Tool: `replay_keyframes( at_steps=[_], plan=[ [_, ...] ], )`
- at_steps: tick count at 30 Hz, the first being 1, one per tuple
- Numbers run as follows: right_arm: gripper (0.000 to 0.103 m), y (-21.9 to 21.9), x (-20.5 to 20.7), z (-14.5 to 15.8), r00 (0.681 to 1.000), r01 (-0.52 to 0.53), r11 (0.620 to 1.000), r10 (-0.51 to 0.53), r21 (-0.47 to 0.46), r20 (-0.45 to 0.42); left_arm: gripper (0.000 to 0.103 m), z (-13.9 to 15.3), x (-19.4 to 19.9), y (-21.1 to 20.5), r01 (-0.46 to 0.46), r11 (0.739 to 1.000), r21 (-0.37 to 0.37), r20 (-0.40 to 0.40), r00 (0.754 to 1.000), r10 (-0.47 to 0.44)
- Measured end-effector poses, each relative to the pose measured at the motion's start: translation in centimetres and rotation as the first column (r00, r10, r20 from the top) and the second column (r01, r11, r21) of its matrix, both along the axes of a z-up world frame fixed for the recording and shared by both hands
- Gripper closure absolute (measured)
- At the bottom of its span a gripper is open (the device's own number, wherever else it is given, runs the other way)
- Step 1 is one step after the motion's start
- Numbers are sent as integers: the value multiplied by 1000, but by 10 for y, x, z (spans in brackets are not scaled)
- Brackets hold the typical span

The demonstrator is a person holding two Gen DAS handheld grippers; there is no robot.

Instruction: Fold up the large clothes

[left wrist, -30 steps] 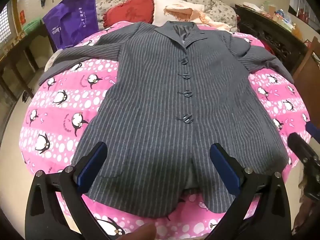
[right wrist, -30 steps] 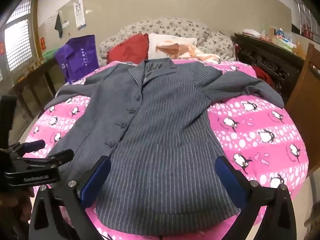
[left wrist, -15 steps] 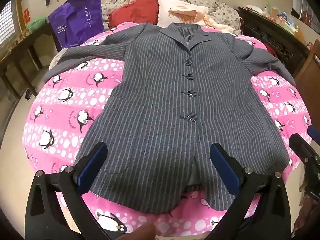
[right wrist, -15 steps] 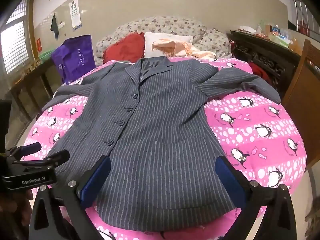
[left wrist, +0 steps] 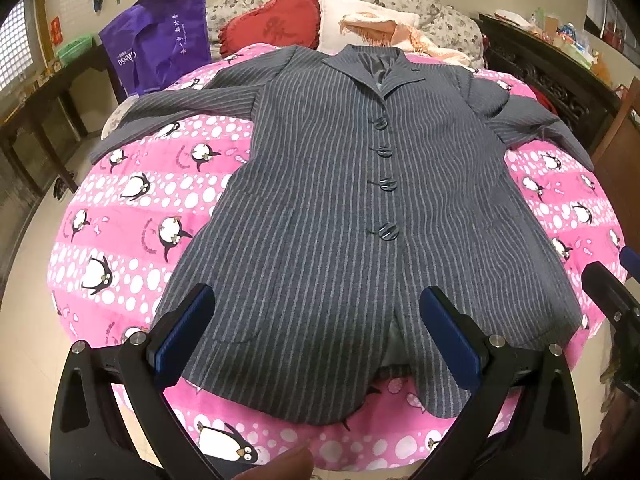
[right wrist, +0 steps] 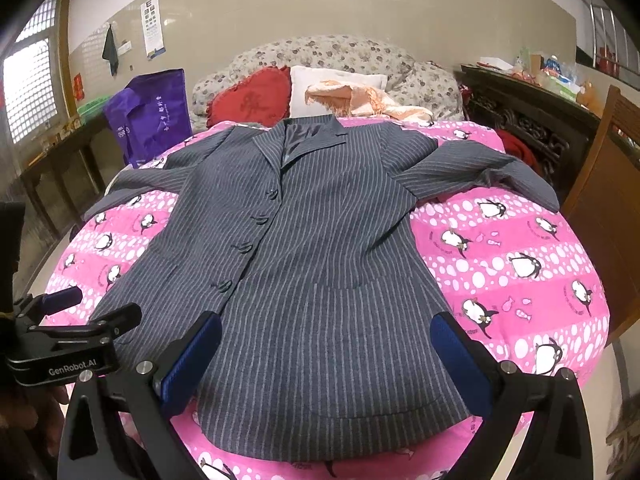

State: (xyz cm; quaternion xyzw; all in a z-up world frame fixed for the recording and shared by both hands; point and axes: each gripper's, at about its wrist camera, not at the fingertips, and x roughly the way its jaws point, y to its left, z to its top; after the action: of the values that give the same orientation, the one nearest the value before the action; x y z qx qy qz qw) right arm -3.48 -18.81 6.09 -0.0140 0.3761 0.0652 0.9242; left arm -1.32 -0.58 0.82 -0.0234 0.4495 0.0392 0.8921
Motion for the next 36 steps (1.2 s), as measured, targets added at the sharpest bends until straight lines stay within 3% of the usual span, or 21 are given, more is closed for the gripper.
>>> replay_keyframes(
  at_steps=[36],
  plan=[
    [0,-6,10,-23,999,16,1000,-15,26,-45,0,-17,9,-12,6,1000,20,-40,999,-5]
  ],
)
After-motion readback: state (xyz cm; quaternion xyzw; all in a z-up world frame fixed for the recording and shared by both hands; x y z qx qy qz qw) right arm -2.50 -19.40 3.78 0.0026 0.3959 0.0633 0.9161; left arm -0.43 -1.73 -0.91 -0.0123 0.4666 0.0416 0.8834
